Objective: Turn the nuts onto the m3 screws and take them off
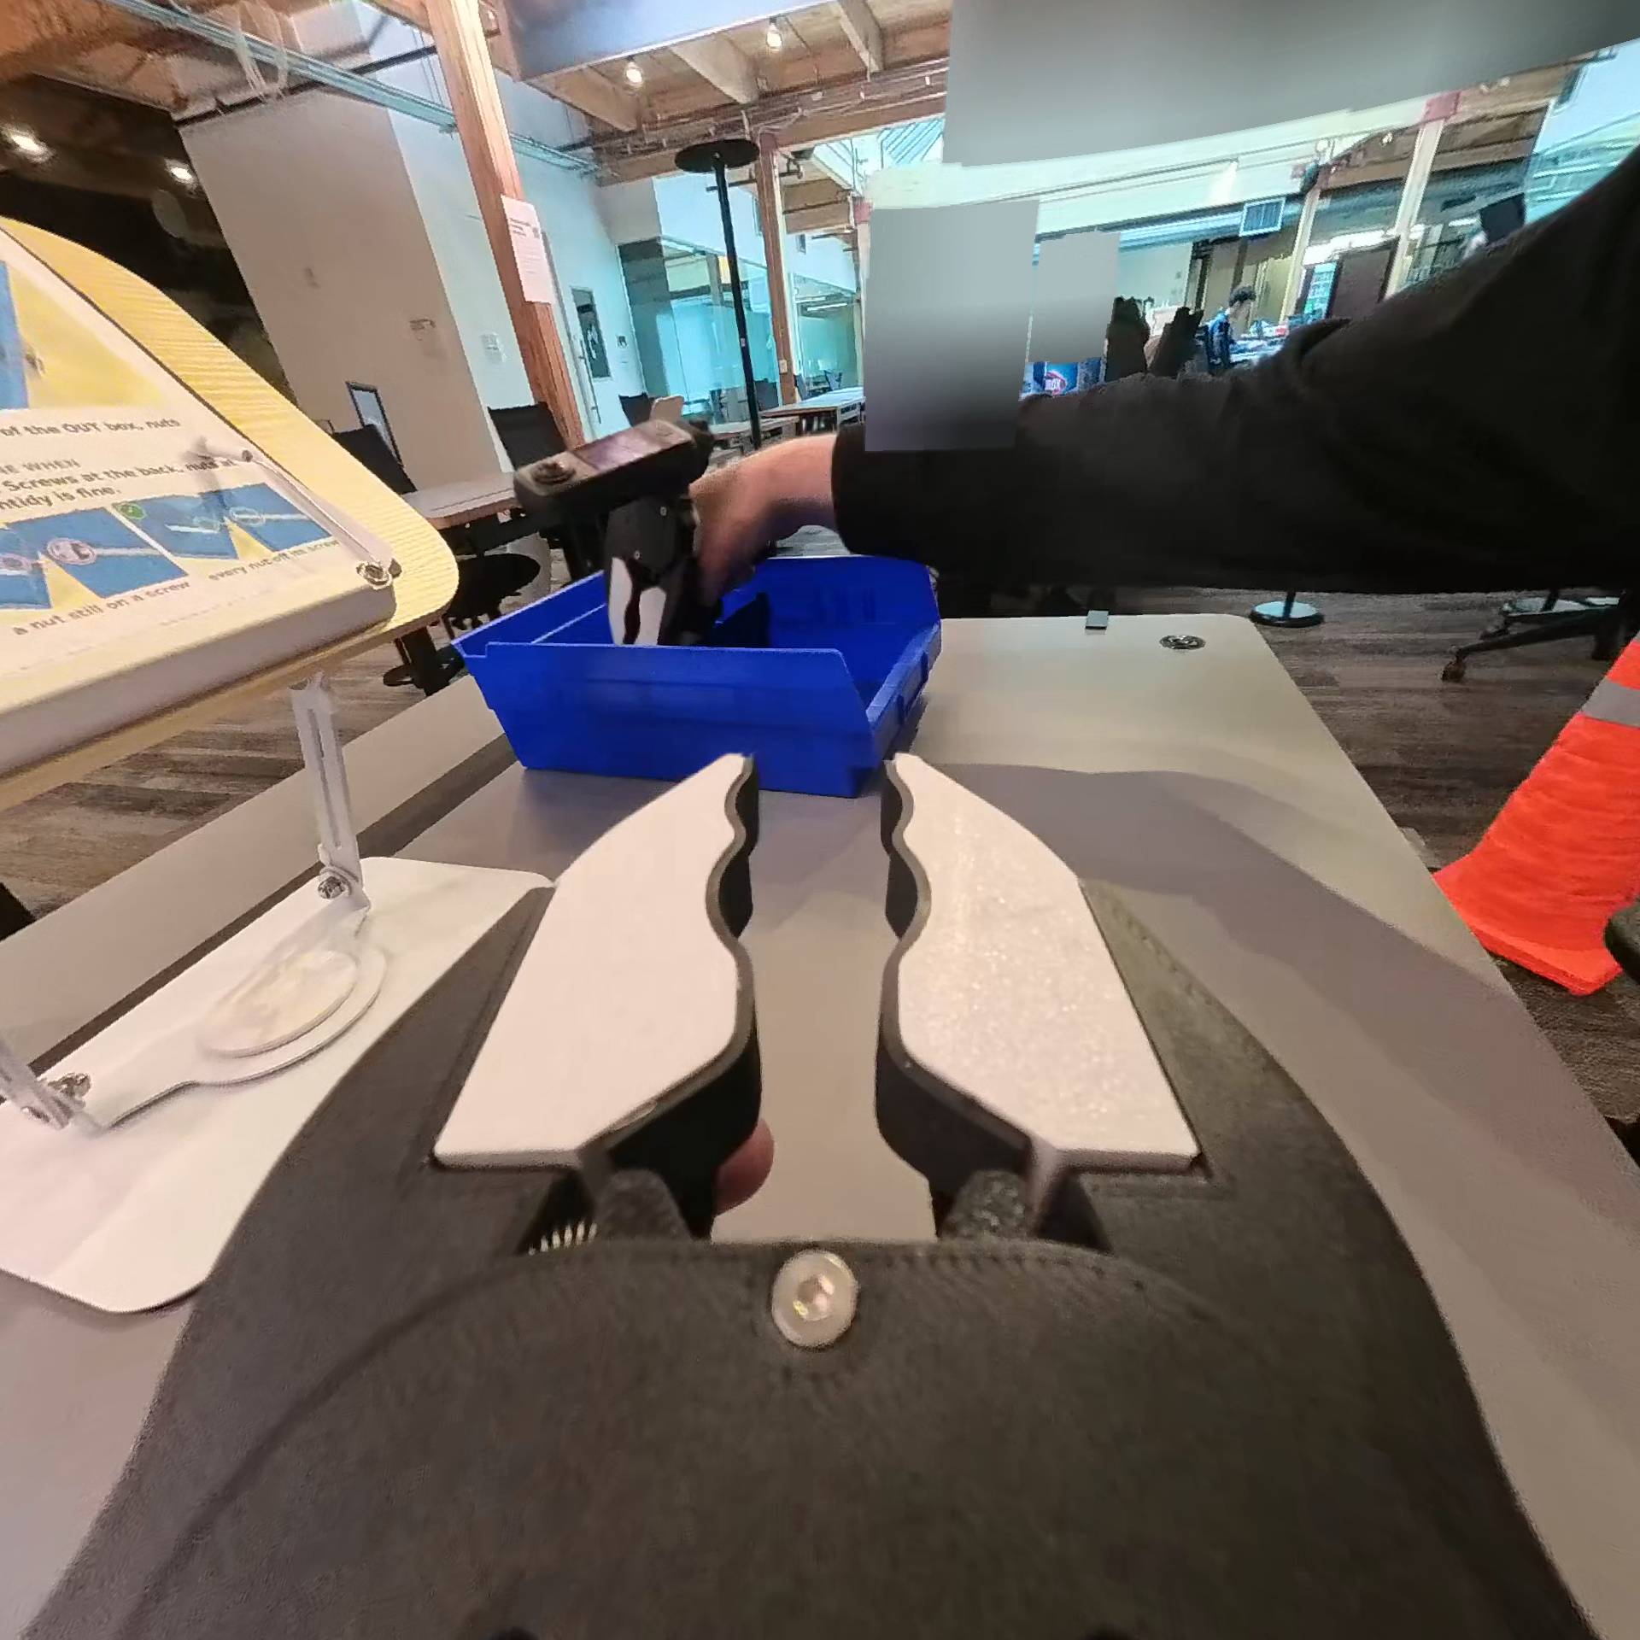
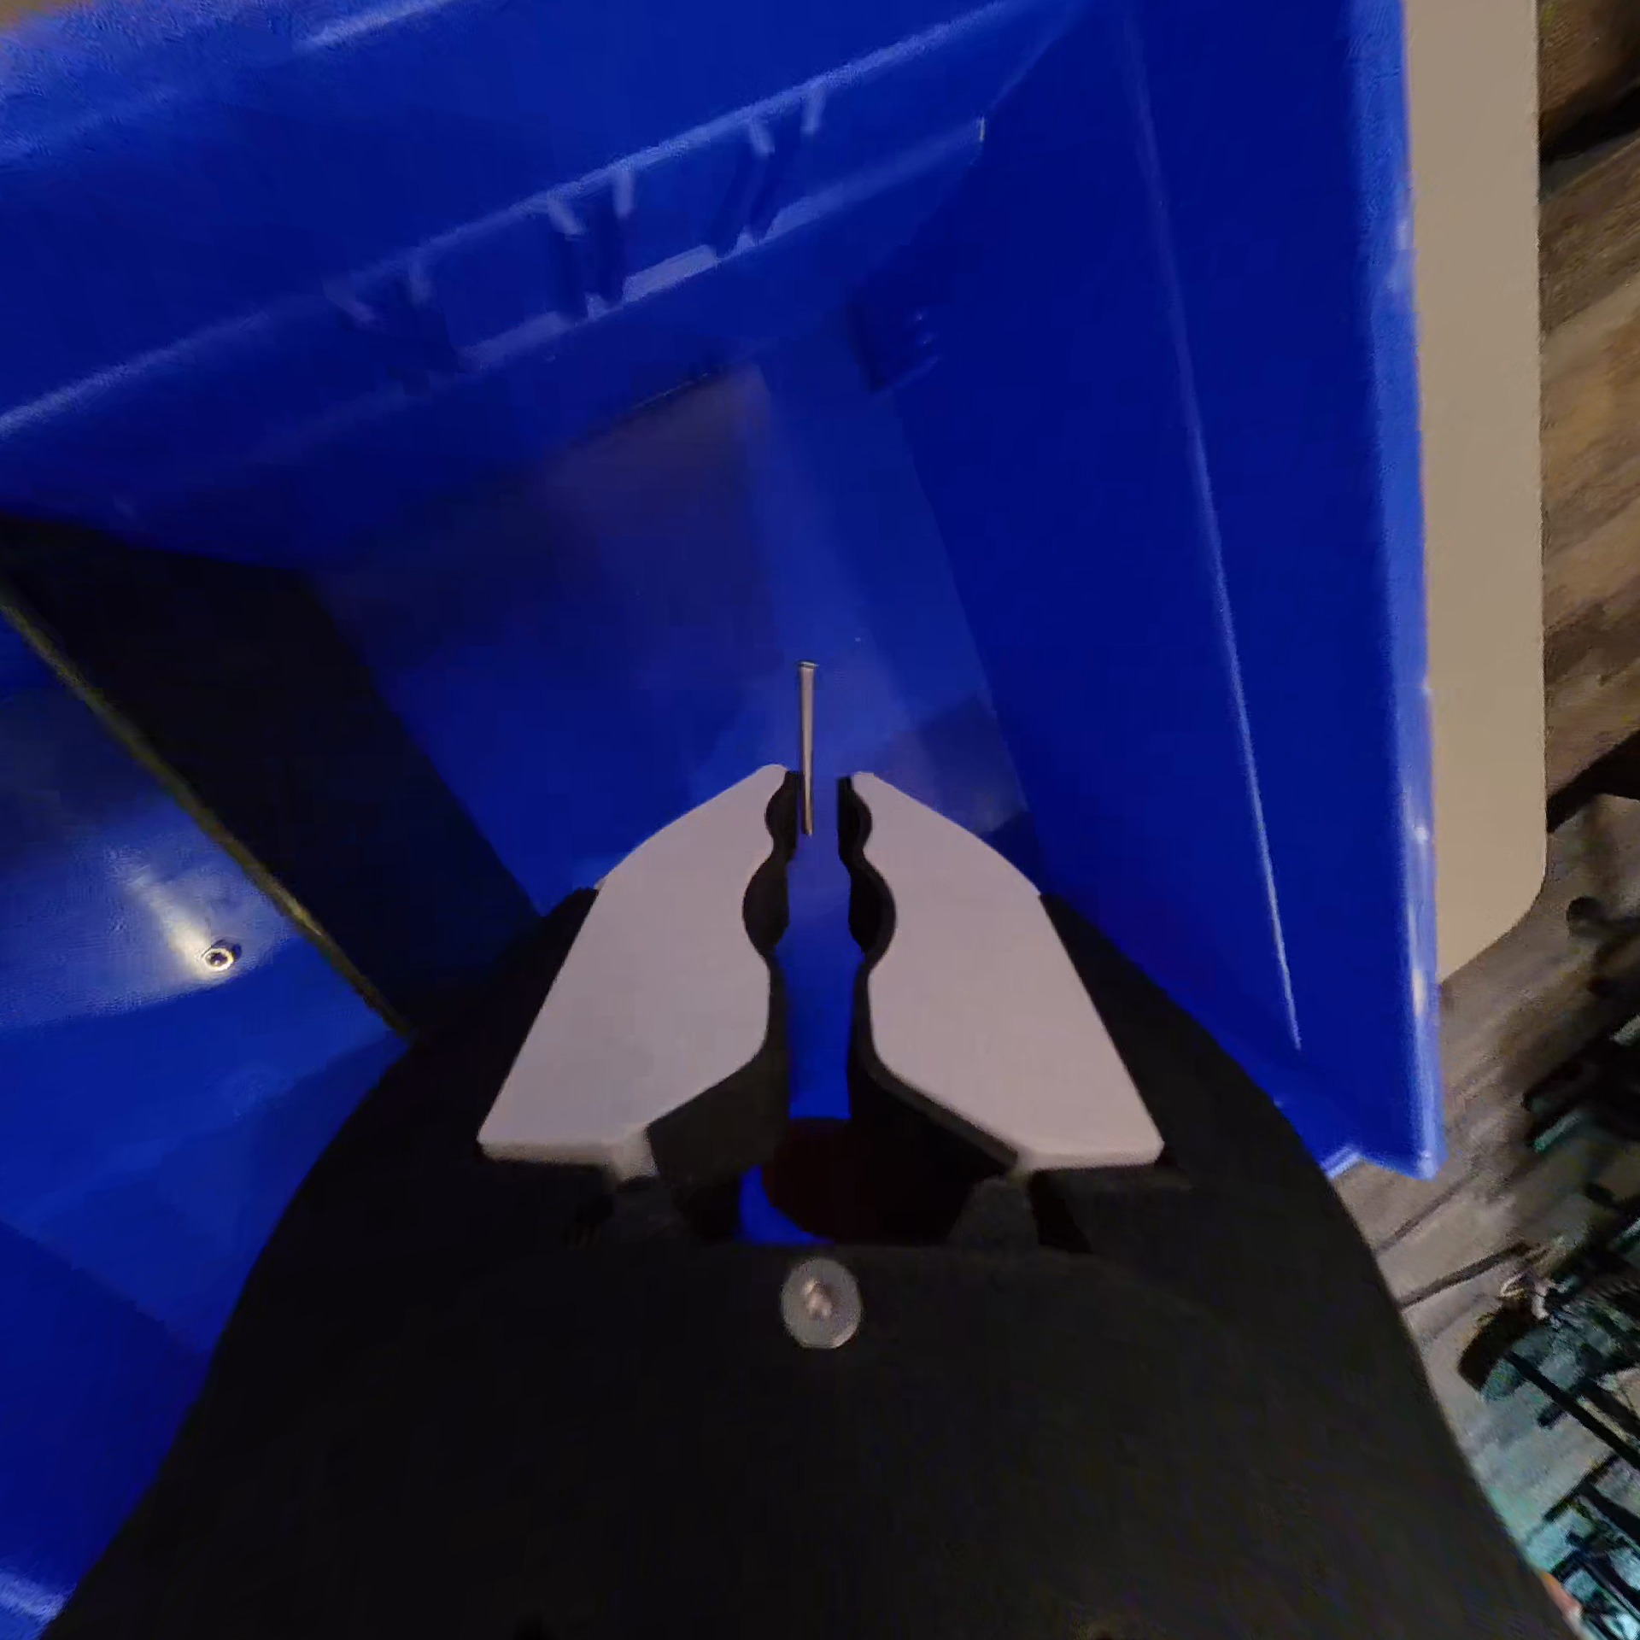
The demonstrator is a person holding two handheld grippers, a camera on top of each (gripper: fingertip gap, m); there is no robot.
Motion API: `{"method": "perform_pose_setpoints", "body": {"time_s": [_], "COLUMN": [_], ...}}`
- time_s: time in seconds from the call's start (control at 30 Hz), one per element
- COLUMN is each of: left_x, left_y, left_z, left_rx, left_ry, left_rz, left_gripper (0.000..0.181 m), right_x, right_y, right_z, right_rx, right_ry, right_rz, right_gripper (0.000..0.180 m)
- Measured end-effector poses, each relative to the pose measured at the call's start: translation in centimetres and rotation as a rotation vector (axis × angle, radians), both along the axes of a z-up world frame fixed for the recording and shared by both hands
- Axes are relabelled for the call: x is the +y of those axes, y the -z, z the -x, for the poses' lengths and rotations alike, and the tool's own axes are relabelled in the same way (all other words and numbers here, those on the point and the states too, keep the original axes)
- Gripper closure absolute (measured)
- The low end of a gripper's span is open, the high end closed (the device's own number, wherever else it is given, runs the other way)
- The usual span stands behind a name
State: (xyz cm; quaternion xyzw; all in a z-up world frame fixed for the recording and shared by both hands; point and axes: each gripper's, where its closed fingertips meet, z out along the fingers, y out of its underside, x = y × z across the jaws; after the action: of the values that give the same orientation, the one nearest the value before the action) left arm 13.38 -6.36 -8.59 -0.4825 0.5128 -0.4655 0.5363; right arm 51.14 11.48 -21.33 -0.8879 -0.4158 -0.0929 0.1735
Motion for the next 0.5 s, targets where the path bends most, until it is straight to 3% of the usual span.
{"method": "perform_pose_setpoints", "body": {"time_s": [0.13,0.3,0.4,0.5], "left_x": [0.1,1.7,4.7,8.8], "left_y": [-0.1,-1.5,-2.7,-3.4], "left_z": [0.2,3.7,9.1,15.0], "left_rx": [0.007,0.053,0.192,0.428], "left_ry": [-0.001,-0.099,-0.266,-0.427], "left_rz": [-0.005,-0.088,-0.183,-0.246], "left_gripper": [0.153,0.150,0.149,0.150], "right_x": [0.2,-1.9,-5.9,-10.3], "right_y": [-1.6,-9.2,-13.5,-15.6], "right_z": [0.1,3.1,7.0,11.1], "right_rx": [-0.001,0.038,0.087,0.139], "right_ry": [-0.003,-0.055,-0.124,-0.198], "right_rz": [-0.038,-0.310,-0.469,-0.570], "right_gripper": [0.162,0.168,0.171,0.173]}}
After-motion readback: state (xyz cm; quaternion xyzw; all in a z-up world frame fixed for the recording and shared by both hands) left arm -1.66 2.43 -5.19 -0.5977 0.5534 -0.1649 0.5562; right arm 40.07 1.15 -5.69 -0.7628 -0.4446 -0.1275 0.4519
